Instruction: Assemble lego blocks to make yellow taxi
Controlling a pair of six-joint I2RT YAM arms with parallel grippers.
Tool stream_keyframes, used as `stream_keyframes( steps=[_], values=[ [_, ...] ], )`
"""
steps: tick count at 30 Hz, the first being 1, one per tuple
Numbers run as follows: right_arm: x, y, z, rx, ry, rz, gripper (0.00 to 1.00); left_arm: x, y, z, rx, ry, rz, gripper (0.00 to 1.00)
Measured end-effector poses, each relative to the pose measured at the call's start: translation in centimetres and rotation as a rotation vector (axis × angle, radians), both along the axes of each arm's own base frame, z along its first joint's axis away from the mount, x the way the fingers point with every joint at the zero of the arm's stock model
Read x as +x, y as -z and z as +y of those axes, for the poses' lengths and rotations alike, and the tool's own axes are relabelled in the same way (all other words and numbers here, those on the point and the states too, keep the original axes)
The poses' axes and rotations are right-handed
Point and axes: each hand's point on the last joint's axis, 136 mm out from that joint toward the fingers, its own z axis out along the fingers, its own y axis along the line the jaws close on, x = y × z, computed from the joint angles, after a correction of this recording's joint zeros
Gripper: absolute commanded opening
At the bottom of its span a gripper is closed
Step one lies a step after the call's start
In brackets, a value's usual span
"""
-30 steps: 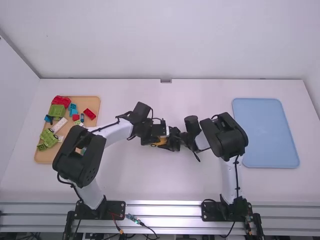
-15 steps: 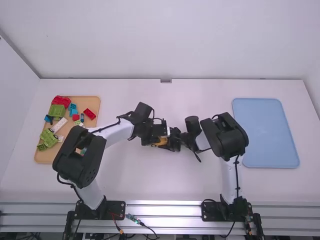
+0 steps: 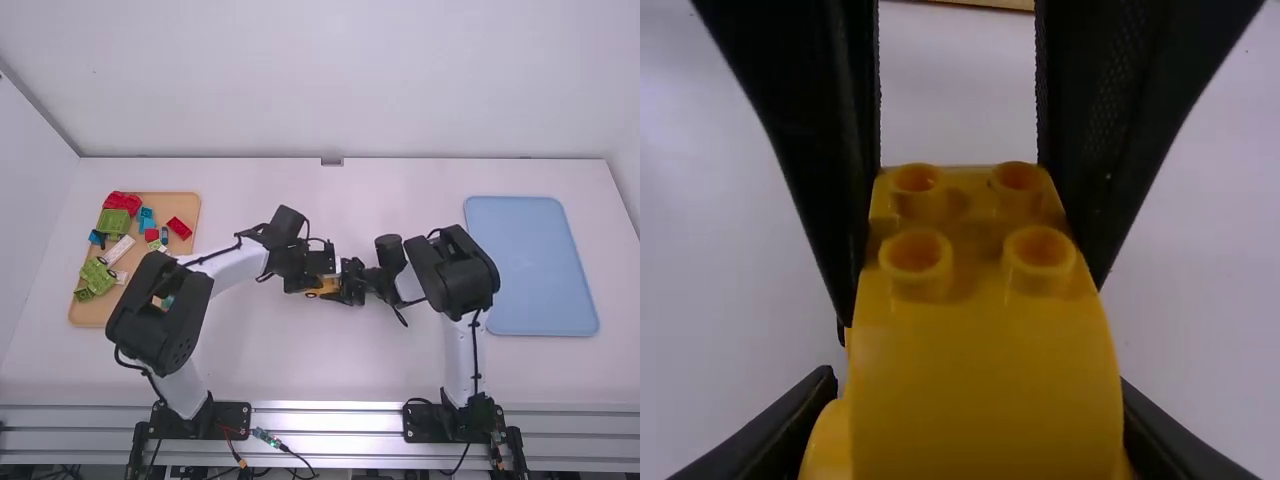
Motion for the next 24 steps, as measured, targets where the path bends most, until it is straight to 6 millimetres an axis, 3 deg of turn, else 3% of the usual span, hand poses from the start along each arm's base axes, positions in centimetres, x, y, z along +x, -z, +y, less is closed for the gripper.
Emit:
stream_keyframes(
  steps=[10,24],
  values=[
    [-0.1,0.05,-0.52,0.006,0.016,0.023,0.24,0.15,0.2,-0.01,-0.019,-0.009,0.013,0.02],
    [0.28,0.12,-0.19,-0.01,-0.029,0.057,0.2,0.34,0.2,-0.27,-0.035,-0.004,0.02,0.02]
  ],
)
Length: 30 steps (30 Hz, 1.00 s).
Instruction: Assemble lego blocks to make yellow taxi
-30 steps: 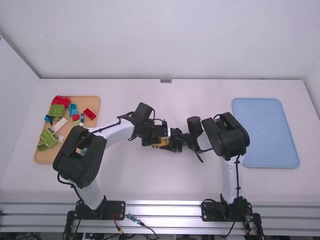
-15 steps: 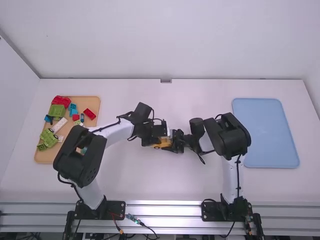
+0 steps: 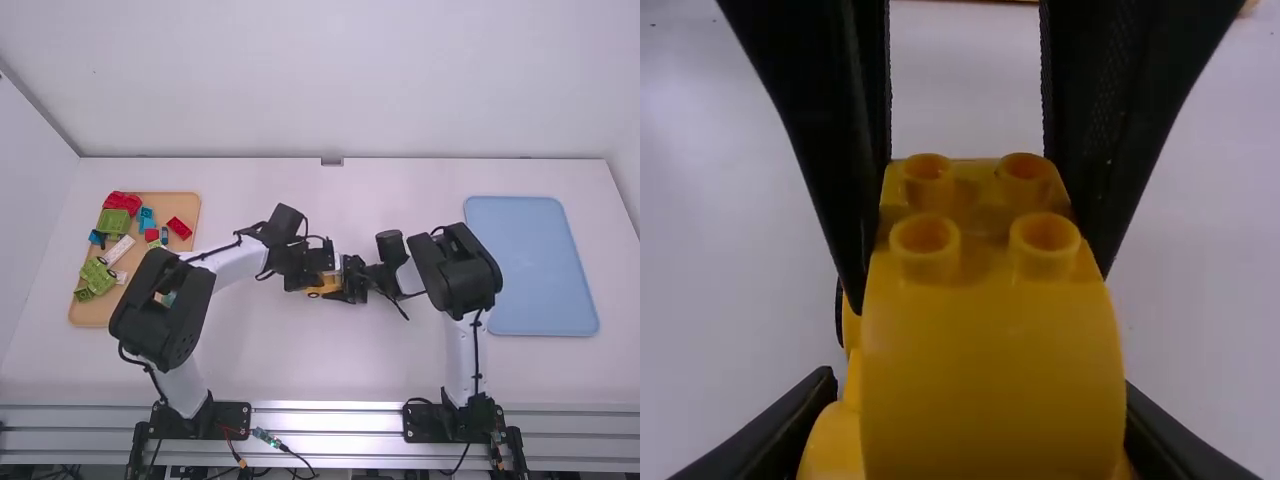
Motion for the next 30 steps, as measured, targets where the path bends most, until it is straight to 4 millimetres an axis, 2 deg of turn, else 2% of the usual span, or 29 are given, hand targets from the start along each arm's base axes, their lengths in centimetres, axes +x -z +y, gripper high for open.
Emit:
stream_keyframes(
  steps=[30],
  values=[
    [0.52,-0.06,0.58,-0.016,-0.009,-0.006,0.18,0.28,0.4,-0.34,0.044,0.01,0.017,0.01]
  ],
)
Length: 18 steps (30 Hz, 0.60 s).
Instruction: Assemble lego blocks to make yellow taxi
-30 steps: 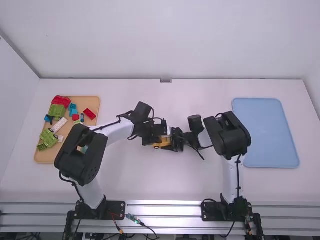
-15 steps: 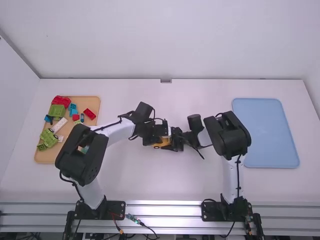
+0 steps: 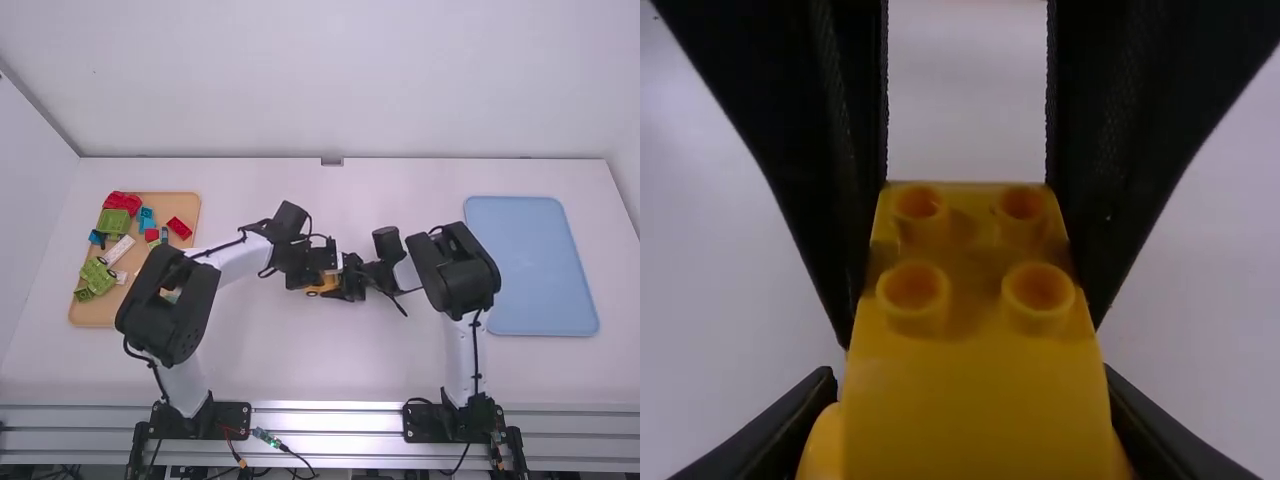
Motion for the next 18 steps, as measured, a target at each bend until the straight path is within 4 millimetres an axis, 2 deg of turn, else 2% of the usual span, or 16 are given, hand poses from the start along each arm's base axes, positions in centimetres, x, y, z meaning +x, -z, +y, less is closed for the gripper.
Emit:
stream_keyframes(
  steps=[13,16,18],
  values=[
    [-0.08,-0.03,-0.16,0.011,0.027,-0.016,0.18,0.18,-0.03,-0.09,0.003,0.022,-0.006,0.02],
    [-0.1,0.08,-0.18,0.005,0.028,-0.005,0.18,0.23,-0.04,-0.11,0.009,0.024,0.006,0.12],
    [-0.04,0.1,-0.17,0.002,0.027,-0.002,0.18,0.24,-0.07,-0.11,0.011,0.024,0.008,0.27]
  ],
)
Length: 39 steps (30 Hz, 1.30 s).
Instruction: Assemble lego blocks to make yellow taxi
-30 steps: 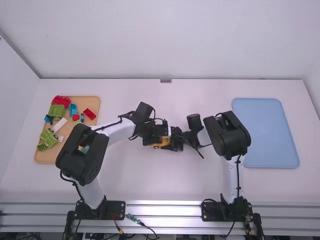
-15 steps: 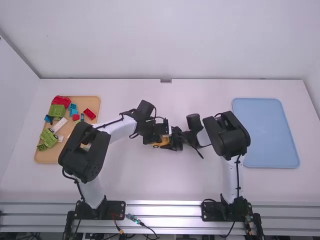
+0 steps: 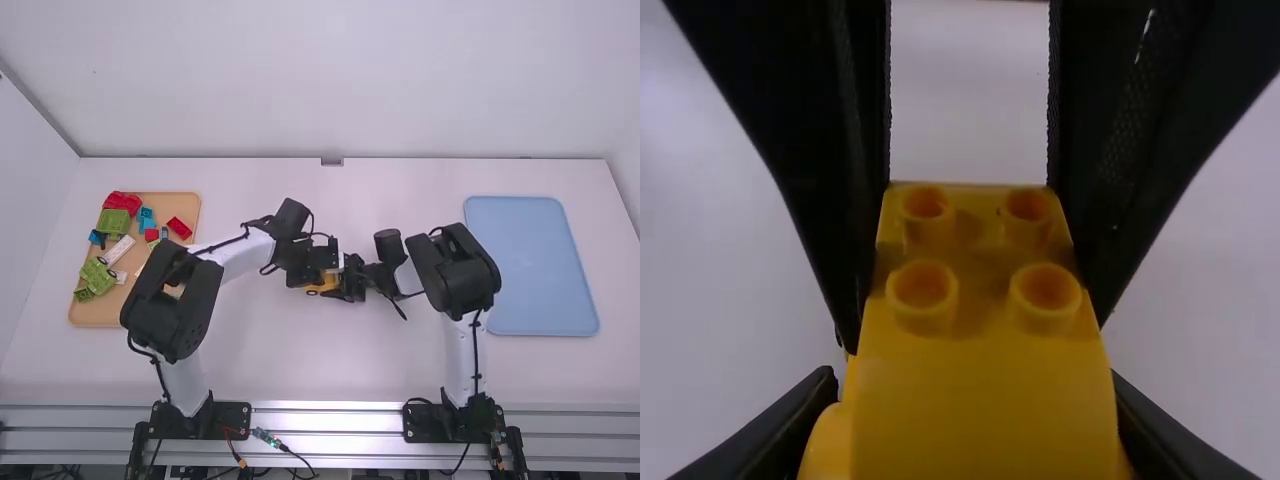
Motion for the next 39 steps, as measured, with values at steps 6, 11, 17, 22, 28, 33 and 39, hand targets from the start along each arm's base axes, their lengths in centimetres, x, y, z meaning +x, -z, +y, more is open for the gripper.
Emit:
stream_keyframes(
  steps=[6,11,17,22,28,33,39],
  values=[
    [-0.1,0.1,0.1,-0.007,-0.019,0.013,0.17,0.1,0.4,0.0,-0.009,-0.019,0.021,0.99],
    [-0.1,0.0,0.5,-0.008,-0.026,-0.007,0.17,0.6,-0.6,1.3,0.029,-0.081,0.002,0.99],
    [-0.6,0.0,1.0,-0.003,-0.038,-0.04,0.4,2.1,-6.0,4.3,-0.04,-0.152,-0.12,0.99],
    [-0.7,-0.1,1.0,0.0,-0.028,-0.016,0.99,4.0,-10.0,8.3,-0.103,-0.278,-0.248,0.99],
    [-0.4,0.0,1.2,-0.01,-0.003,0.032,0.99,4.1,-10.1,12.7,-0.198,-0.398,-0.268,0.99],
    [-0.5,-0.3,2.2,-0.009,-0.018,0.004,0.99,3.6,-9.3,14.3,-0.25,-0.434,-0.256,0.99],
    [-0.8,-0.1,2.6,-0.018,-0.023,0.001,0.55,3.5,-8.7,14.1,-0.275,-0.465,-0.248,0.99]
  ],
)
